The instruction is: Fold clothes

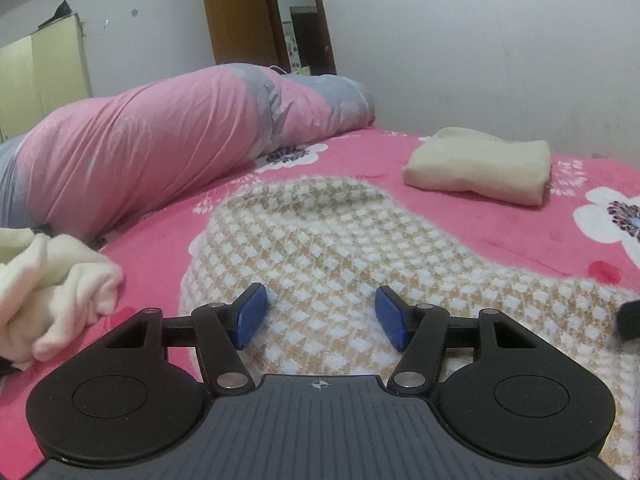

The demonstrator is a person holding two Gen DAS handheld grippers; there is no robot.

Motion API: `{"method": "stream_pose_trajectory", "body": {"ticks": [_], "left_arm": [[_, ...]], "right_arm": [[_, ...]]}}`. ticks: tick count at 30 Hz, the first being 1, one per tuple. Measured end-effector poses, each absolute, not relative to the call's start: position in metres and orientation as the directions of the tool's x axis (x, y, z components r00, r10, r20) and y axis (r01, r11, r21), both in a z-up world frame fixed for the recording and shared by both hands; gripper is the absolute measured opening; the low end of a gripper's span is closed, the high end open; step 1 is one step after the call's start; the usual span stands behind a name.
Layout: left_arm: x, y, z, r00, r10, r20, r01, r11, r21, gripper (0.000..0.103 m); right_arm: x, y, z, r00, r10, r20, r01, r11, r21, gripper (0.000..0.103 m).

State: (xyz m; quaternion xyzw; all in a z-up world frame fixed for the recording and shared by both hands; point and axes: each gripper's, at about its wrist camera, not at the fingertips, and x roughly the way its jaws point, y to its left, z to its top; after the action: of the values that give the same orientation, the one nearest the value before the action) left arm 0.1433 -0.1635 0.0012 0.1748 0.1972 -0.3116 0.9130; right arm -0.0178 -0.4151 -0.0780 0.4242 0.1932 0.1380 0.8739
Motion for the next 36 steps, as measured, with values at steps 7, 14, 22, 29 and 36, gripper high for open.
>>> {"method": "stream_pose_trajectory", "body": {"ticks": [7, 14, 22, 29, 36], "left_arm": [[0.141, -0.161, -0.001, 0.731, -0.505, -0.459, 0.639, 0.742, 0.202, 0.061], [0.144, -0.158, -0.002, 0.727, -0.511, -0.458, 0.642, 0.743, 0.189, 0.061], [0.143, -0.16, -0.001, 0.727, -0.512, -0.457, 0.639, 0.749, 0.177, 0.06], [0.132, -0.198, -0.012, 0.759, -0.481, -0.44, 0.641, 0.672, 0.371, 0.061], [0.129, -0.202, -0.019, 0.76, -0.492, -0.424, 0.646, 0.644, 0.411, 0.061]], "right_arm": [[0.001, -0.42, -0.092, 0.823, 0.545, -0.16, -0.101, 0.418, 0.903, 0.091], [0.012, -0.437, -0.105, 0.83, 0.551, -0.084, -0.072, 0.255, 0.964, 0.08], [-0.003, -0.425, -0.062, 0.896, 0.409, -0.175, -0.096, 0.562, 0.821, 0.028], [-0.003, -0.403, -0.046, 0.913, 0.194, -0.36, -0.007, 0.888, 0.46, 0.025], [-0.021, -0.414, -0.039, 0.911, 0.125, -0.393, 0.071, 0.891, 0.449, 0.029]]}}
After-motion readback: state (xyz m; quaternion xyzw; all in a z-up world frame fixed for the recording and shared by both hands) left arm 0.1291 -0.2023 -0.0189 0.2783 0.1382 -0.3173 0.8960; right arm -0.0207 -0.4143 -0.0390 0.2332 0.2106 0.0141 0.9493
